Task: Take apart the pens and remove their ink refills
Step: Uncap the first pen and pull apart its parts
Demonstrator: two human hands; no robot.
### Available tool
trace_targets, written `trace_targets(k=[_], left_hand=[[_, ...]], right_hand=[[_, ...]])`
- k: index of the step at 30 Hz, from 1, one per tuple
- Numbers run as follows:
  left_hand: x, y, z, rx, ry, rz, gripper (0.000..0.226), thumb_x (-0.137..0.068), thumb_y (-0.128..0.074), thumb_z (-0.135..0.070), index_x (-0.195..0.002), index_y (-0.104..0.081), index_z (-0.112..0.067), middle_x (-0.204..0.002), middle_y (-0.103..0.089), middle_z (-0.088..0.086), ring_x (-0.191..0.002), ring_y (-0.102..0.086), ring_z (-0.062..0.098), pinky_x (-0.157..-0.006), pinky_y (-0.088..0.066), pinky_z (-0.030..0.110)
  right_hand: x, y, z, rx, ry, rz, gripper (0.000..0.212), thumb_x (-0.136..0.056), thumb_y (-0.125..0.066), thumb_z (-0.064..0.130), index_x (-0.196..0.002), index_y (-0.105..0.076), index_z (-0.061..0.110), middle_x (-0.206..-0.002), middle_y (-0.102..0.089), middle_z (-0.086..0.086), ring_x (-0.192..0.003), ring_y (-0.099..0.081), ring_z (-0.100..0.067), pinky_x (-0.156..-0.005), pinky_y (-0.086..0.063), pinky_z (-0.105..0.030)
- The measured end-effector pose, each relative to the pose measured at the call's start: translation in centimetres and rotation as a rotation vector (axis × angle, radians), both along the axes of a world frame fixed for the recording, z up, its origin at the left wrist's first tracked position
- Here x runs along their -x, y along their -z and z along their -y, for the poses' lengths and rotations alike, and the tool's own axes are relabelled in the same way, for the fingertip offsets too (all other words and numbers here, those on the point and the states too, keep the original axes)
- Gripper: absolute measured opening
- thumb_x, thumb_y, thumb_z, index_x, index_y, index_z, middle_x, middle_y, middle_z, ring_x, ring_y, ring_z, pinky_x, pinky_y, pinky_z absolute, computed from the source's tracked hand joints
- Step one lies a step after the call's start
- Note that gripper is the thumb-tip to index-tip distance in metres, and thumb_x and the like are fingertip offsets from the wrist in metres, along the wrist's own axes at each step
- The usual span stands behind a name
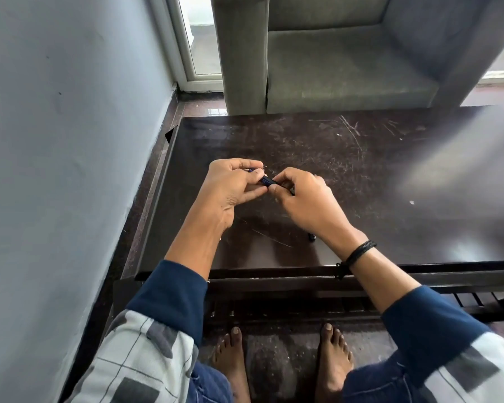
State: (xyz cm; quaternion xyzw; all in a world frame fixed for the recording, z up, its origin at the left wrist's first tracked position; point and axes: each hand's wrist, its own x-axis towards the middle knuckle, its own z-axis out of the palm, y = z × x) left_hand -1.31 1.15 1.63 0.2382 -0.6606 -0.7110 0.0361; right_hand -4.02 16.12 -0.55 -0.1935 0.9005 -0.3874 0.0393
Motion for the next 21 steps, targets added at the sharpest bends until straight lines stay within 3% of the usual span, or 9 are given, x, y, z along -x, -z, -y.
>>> trace_targets(k=[5,13,18,21], left_hand=[[-0.1,0.1,-0.6,0.018,0.018,0.003,0.021,-0.096,-0.057,0.010,-0.100,-0.073,-0.002,-0.099,-0.071,0.016,-0.086,-0.075,0.023,-0.071,-0.063,0.030],[-0.2,0.1,-1.0,0.032,0.005,-0.039,0.024,-0.095,-0.056,0.010,-0.093,-0.074,-0.006,-0.105,-0.070,0.021,-0.091,-0.074,0.026,-0.071,-0.061,0.027],[-0.4,-0.1,-0.9,0.007,0.007,-0.050,0.021,-0.095,-0.057,0.009,-0.094,-0.074,-0.005,-0.103,-0.070,0.022,-0.087,-0.074,0.024,-0.071,-0.062,0.026],[-0.5,-0.3,-0.5,-0.042,0.005,-0.047,0.021,-0.095,-0.056,0.010,-0.101,-0.073,0.000,-0.102,-0.071,0.020,-0.085,-0.074,0.023,-0.071,-0.062,0.026]], right_hand=[[-0.3,-0.3,-0.1,-0.160,-0.046,-0.042,0.021,-0.105,-0.048,0.028,-0.115,-0.065,0.020,-0.086,-0.061,0.004,-0.079,-0.056,-0.021,-0.070,-0.037,-0.034],[-1.2,-1.0,-0.1,-0.281,0.006,-0.117,0.027,-0.106,-0.038,0.036,-0.096,-0.052,0.016,-0.082,-0.059,-0.004,-0.066,-0.049,-0.029,-0.062,-0.040,-0.038],[-1.4,-1.3,0.2,-0.304,0.044,-0.117,0.033,-0.105,-0.037,0.040,-0.088,-0.052,0.017,-0.082,-0.059,-0.004,-0.072,-0.057,-0.033,-0.065,-0.046,-0.040],[-1.4,-1.4,0.3,-0.321,0.087,-0.111,0.039,-0.104,-0.037,0.048,-0.083,-0.055,0.019,-0.074,-0.053,0.001,-0.070,-0.053,-0.032,-0.064,-0.041,-0.037]])
